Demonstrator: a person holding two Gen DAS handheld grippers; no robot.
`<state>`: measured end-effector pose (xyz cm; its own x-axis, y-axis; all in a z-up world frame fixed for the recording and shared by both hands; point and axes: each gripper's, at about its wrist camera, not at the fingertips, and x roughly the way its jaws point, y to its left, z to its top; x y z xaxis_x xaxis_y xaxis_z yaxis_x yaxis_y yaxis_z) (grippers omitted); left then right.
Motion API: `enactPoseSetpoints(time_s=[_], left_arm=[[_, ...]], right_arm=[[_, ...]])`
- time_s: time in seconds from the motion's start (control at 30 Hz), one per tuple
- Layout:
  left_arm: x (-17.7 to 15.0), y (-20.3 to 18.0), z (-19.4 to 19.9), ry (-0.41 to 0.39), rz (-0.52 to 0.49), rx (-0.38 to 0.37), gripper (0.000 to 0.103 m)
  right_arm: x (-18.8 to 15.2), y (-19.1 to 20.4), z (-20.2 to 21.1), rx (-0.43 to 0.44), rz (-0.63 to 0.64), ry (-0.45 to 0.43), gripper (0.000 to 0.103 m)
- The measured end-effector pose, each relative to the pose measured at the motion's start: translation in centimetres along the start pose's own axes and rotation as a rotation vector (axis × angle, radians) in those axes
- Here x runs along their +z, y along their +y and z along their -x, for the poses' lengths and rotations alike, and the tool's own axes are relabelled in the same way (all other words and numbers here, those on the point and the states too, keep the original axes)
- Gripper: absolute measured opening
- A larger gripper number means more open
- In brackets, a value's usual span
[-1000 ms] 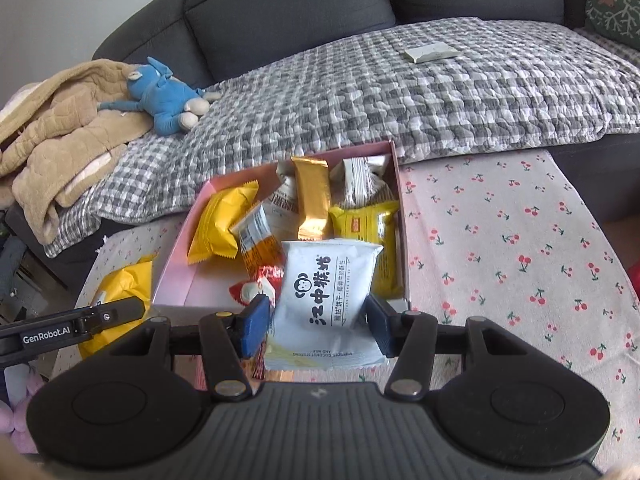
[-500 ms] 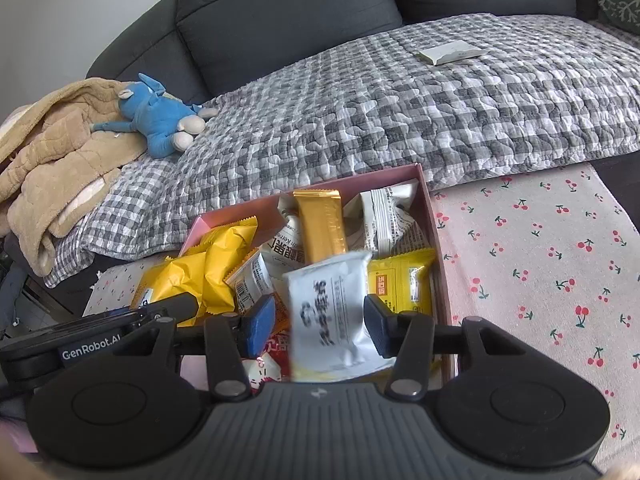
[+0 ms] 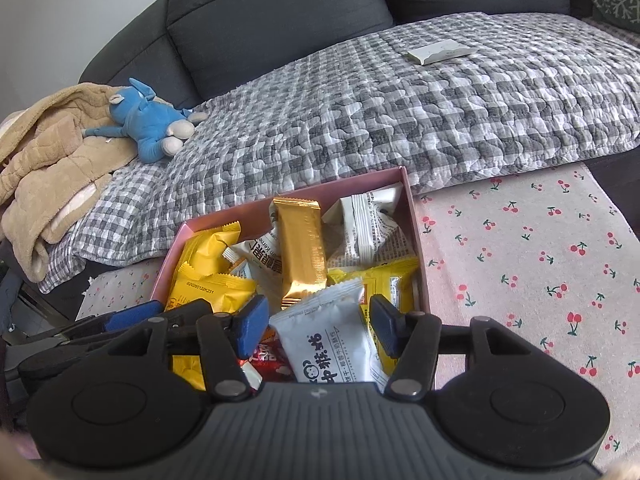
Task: Organize snacks
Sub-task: 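Drop the yellow pack and white nut pack into the pink box with both grippers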
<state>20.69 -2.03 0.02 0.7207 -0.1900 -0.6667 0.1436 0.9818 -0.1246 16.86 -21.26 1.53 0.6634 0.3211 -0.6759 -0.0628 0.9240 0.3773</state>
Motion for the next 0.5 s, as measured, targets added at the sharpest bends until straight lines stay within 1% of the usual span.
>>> enactPoseSetpoints(time_s=[0.13,0.23,0.27,0.3,0.4,0.5], left_arm=[[-0.2,-0.2,0.7,0.010,-0.011,0.003,0.075],[-0.4,-0.2,1.5,0.014,-0.015,0.006,0.078],[-0.5,-0.2,1.8,0.015,-0.016,0.006,0.079],[-0.7,-0.2,2.2,0.016,-0.018,0.006,0.080],[-1.1,-0.2,3.2,0.022,-0.023,0.005,0.084],[-1.7,-0.2,4.3,0.027,-0.027,0.005,0.085]], right_arm=[[-0.1,0.1,0.8,-0.009,0.004,0.000,0.059],[-0.3,0.0,1.7,-0.017,0.005,-0.003,0.066],[-0.3,0.0,2.1,-0.019,0.005,-0.008,0.071],[-0.4,0.0,2.5,-0.020,0.006,-0.013,0.074],[-0.6,-0.1,3.6,-0.031,0.013,-0.019,0.080],[-1.1,-0.1,4.6,-0.047,0.023,-0.023,0.084]])
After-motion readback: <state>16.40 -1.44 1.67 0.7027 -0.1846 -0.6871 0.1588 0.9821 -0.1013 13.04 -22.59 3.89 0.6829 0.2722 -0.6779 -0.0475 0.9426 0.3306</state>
